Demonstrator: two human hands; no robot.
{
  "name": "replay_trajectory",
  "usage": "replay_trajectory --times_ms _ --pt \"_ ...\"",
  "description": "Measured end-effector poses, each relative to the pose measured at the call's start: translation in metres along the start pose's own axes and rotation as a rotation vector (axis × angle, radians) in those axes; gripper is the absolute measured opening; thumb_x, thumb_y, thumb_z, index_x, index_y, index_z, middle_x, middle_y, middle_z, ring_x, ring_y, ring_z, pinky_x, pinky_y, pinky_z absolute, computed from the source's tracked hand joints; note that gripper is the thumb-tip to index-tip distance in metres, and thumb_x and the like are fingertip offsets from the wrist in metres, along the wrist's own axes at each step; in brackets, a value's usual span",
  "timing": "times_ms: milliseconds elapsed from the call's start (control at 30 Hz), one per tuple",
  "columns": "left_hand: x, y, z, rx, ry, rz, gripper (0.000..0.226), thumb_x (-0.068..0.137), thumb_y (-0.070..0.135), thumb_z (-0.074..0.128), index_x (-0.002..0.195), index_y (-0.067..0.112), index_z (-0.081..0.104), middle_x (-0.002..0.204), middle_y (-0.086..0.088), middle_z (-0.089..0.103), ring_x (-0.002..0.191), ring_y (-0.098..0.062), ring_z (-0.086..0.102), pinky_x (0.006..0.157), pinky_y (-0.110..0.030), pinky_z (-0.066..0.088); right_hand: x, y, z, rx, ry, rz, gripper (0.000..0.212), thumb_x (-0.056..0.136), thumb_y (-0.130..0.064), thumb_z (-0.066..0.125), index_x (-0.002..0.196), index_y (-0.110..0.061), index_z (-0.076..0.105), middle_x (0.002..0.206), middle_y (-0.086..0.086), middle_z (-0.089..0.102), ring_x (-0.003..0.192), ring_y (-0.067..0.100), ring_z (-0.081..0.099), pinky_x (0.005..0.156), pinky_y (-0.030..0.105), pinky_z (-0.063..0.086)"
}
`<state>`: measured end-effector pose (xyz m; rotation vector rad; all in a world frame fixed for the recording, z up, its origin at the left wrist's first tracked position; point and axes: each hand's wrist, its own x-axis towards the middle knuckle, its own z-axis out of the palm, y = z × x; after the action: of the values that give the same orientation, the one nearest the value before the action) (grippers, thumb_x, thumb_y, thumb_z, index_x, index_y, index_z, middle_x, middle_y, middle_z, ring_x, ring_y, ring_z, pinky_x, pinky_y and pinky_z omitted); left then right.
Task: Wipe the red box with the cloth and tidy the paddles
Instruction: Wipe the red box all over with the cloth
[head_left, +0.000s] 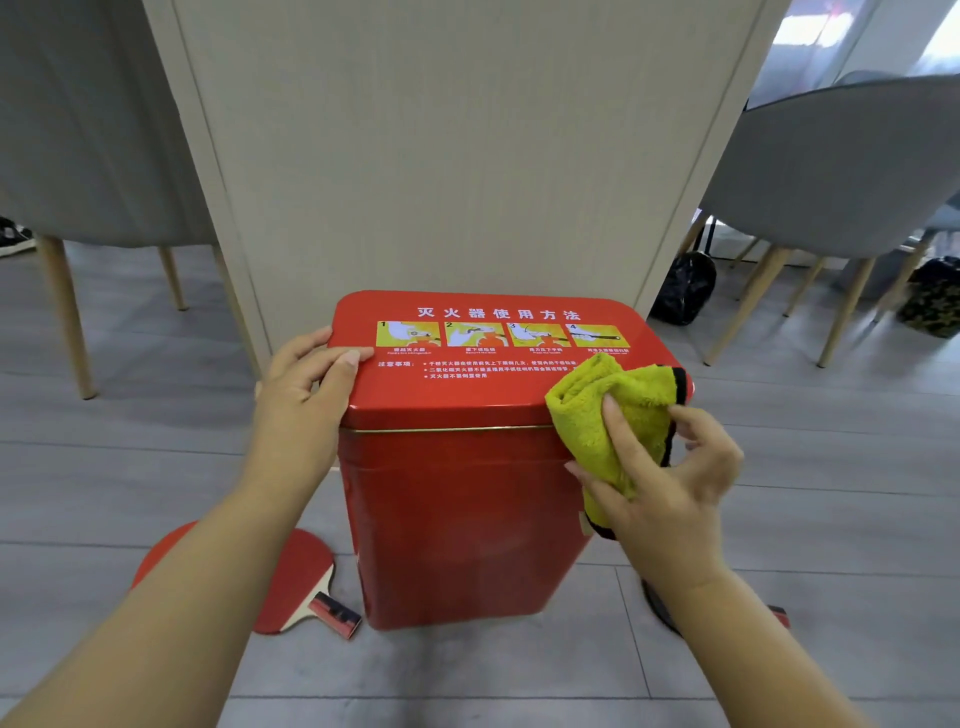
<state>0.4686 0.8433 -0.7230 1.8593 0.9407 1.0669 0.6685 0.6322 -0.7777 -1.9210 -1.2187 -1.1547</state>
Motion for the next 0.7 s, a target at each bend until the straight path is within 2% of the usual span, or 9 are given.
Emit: replay_trajectory --times_ms 67,100,167,200,267,333,467,567,700 --pt "-0.002 0.003 0.0 0.015 0.006 -0.004 0.02 0.096 0.027 0.047 0.099 0.034 0.066 0.135 0.006 0.047 0.116 -0.002 0.041 0.089 0.001 0.028 -0.004 -0.006 0.004 0.024 -0.024 0.053 0.054 0.086 -0.052 0.059 0.131 -0.023 0.049 0.126 0.015 0.03 0.116 0.036 0.033 0.092 0.048 0.043" --pt "-0.003 0.004 0.0 0.042 0.018 0.002 0.022 0.097 0.027 0.046 0.103 0.031 0.067 0.136 0.006 0.048 0.116 -0.003 0.041 0.087 0.0 0.028 -0.007 -0.011 0.007 0.04 -0.041 0.081 0.055 0.088 -0.053 0.054 0.133 -0.022 0.046 0.128 0.015 0.028 0.117 0.036 0.031 0.092 0.048 0.043" --pt "-0.004 0.003 -0.001 0.108 0.046 0.037 0.025 0.097 0.029 0.047 0.107 0.024 0.069 0.133 0.006 0.052 0.119 -0.009 0.045 0.096 -0.017 0.034 -0.013 -0.024 0.016 0.052 -0.043 0.142 0.06 0.091 -0.055 0.047 0.136 -0.017 0.04 0.127 0.014 0.027 0.113 0.035 0.03 0.092 0.046 0.042" --pt "-0.004 0.003 -0.001 0.138 0.059 0.083 0.026 0.096 0.03 0.048 0.107 0.02 0.069 0.126 0.006 0.057 0.118 -0.012 0.049 0.097 -0.025 0.037 -0.014 -0.031 0.019 0.06 -0.032 0.17 0.062 0.092 -0.055 0.045 0.138 -0.015 0.038 0.126 0.014 0.026 0.111 0.034 0.03 0.092 0.044 0.041" --pt "-0.005 0.005 -0.003 0.187 0.068 0.184 0.028 0.094 0.032 0.047 0.1 0.014 0.069 0.106 0.006 0.062 0.106 -0.016 0.055 0.087 -0.029 0.039 -0.016 -0.046 0.026 0.087 -0.011 0.195 0.064 0.094 -0.055 0.042 0.139 -0.011 0.035 0.125 0.013 0.025 0.109 0.033 0.029 0.094 0.041 0.039" --pt "-0.004 0.007 -0.006 0.237 0.048 0.215 0.029 0.094 0.033 0.047 0.096 0.013 0.068 0.1 0.003 0.065 0.101 -0.016 0.055 0.082 -0.027 0.036 -0.017 -0.06 0.034 0.094 -0.006 0.182 0.063 0.095 -0.054 0.041 0.14 -0.011 0.033 0.125 0.014 0.025 0.108 0.033 0.03 0.094 0.044 0.04" --pt "0.003 0.0 -0.021 0.283 -0.072 0.248 0.021 0.095 0.028 0.052 0.098 0.016 0.07 0.111 0.009 0.065 0.114 -0.01 0.053 0.089 -0.02 0.035 -0.015 -0.09 0.047 0.126 0.014 0.106 0.058 0.096 -0.053 0.039 0.142 -0.021 0.026 0.125 0.014 0.025 0.108 0.036 0.031 0.087 0.054 0.045" --pt "0.006 -0.002 -0.033 0.216 -0.198 0.231 0.021 0.093 0.029 0.054 0.106 0.023 0.07 0.114 0.022 0.057 0.115 0.009 0.046 0.092 0.002 0.029 -0.013 -0.109 0.055 0.122 0.048 0.039 0.056 0.095 -0.053 0.042 0.14 -0.023 0.029 0.123 0.013 0.026 0.105 0.034 0.032 0.094 0.048 0.039" --pt "0.012 -0.003 -0.043 0.189 -0.318 0.248 0.021 0.091 0.027 0.055 0.108 0.027 0.069 0.116 0.024 0.055 0.112 0.017 0.041 0.092 0.006 0.026 -0.009 -0.131 0.066 0.127 0.08 -0.078 0.054 0.091 -0.049 0.053 0.136 -0.025 0.038 0.121 0.012 0.028 0.103 0.031 0.03 0.104 0.039 0.027"
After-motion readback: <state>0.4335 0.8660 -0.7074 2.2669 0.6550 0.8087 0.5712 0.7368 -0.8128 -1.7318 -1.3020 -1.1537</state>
